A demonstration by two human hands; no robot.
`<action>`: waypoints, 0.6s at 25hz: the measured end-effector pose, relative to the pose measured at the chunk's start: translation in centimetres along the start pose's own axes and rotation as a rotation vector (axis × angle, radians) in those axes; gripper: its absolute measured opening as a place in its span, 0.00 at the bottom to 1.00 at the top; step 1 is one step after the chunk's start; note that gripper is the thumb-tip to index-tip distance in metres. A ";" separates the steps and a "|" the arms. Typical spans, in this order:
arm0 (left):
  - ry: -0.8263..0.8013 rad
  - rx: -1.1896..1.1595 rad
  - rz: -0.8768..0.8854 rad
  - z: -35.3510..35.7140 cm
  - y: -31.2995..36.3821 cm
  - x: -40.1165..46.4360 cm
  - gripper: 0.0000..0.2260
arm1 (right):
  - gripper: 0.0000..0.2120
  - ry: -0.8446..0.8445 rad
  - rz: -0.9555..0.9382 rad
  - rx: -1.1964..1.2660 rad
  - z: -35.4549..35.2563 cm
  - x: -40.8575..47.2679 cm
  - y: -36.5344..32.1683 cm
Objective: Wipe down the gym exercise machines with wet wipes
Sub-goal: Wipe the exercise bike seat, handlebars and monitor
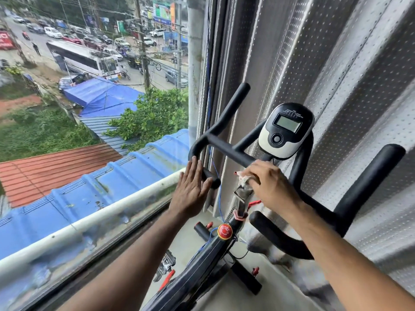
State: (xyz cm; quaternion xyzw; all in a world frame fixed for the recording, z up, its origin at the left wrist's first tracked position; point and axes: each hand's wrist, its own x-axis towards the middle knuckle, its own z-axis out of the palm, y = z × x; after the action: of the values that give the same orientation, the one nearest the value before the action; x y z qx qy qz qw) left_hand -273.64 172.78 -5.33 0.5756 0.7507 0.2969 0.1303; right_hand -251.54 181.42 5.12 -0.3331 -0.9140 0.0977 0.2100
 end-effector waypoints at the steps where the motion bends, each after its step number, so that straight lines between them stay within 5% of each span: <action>1: 0.001 0.005 -0.010 -0.1 0.2 0.2 0.35 | 0.09 0.014 -0.064 -0.043 -0.8 1.5 0.3; 6: 0.007 -0.025 -0.071 -0.1 0.7 3.0 0.34 | 0.06 -0.100 -0.345 -0.255 -5.0 10.3 2.3; 10: 0.042 -0.009 -0.069 -1.6 1.8 9.1 0.41 | 0.06 0.015 -0.356 -0.348 -10.3 20.1 3.6; 12: 0.040 0.073 -0.071 -1.5 1.9 11.5 0.43 | 0.07 -0.109 -0.303 -0.340 -11.1 21.9 3.5; 15: 0.101 0.092 -0.113 -1.0 1.5 12.2 0.35 | 0.09 -0.414 -0.469 -0.388 -6.1 19.1 2.1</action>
State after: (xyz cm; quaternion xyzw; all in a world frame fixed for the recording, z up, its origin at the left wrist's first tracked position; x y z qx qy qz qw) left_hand -276.69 184.23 -1.87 0.5219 0.8006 0.2827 0.0823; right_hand -260.75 195.69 15.99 -0.1214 -0.9902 -0.0629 -0.0297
